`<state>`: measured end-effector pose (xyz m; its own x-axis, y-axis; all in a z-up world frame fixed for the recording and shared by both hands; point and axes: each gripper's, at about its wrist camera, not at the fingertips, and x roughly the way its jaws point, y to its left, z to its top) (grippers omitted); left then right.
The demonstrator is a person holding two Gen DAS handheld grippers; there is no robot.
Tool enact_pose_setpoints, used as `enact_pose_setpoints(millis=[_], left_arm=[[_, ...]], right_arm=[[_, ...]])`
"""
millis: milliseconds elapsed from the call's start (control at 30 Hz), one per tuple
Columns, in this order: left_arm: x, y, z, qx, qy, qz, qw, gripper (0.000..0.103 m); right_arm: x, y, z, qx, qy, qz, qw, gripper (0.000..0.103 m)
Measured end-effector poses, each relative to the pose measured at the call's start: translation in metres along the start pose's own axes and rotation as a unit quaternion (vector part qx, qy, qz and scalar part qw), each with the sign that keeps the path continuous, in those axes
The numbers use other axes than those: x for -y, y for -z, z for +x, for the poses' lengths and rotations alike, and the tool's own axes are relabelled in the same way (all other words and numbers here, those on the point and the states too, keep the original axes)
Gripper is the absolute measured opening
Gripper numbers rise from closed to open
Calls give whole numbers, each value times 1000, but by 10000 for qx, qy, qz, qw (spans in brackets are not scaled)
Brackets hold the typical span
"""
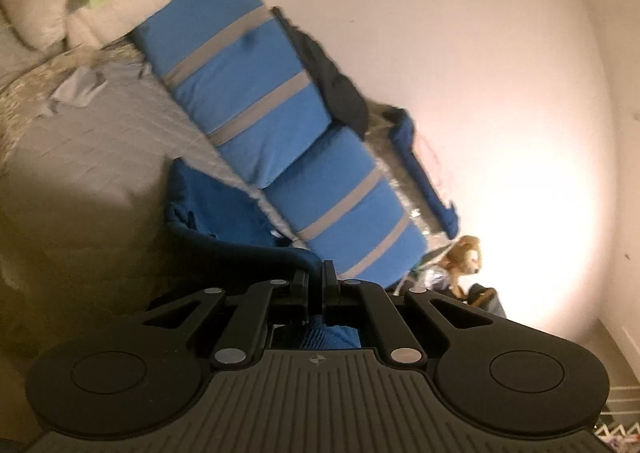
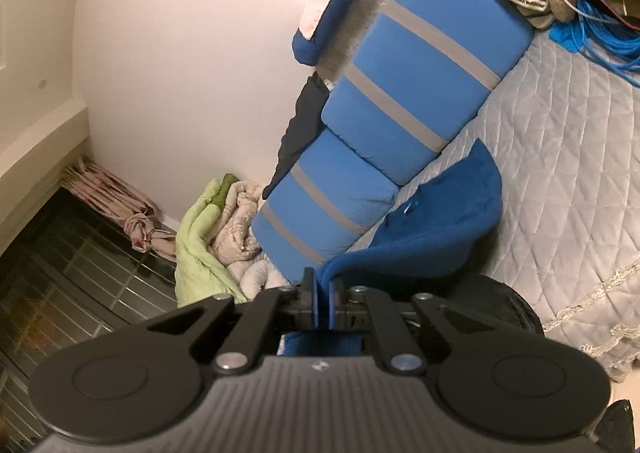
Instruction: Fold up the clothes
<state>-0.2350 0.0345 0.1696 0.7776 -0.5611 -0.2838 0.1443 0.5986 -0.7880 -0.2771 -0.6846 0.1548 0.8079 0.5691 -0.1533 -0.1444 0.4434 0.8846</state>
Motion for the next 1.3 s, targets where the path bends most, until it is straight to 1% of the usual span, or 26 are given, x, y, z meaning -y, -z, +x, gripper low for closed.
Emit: enact_pose_setpoints(millis=[133,333,633,933,1167,1300], left_arm=[[-16,1,18,-160,-205,-139,9996,5],[-18,-10,32,-114,-270,97,9995,5],[-5,-37,53,41,-253,569,9981,5],[4,-60,83,116,-291,798,9963,5],[9,-75,106,152,-339,961,9947,5],[2,-77,124,90,-420,970,9944,5]], right_arm=[[7,0,9,-89,224,88,9997,5],[18,-7,31,-191,482,82,9986,5],[7,-37,63,-174,495,-369,9979,5],[-8,-70,95,-102,607,-822,9947,5],[-6,-89,123,-64,685,-1000,9926,5],[7,-98,142,-86,824,-914,9924,5]])
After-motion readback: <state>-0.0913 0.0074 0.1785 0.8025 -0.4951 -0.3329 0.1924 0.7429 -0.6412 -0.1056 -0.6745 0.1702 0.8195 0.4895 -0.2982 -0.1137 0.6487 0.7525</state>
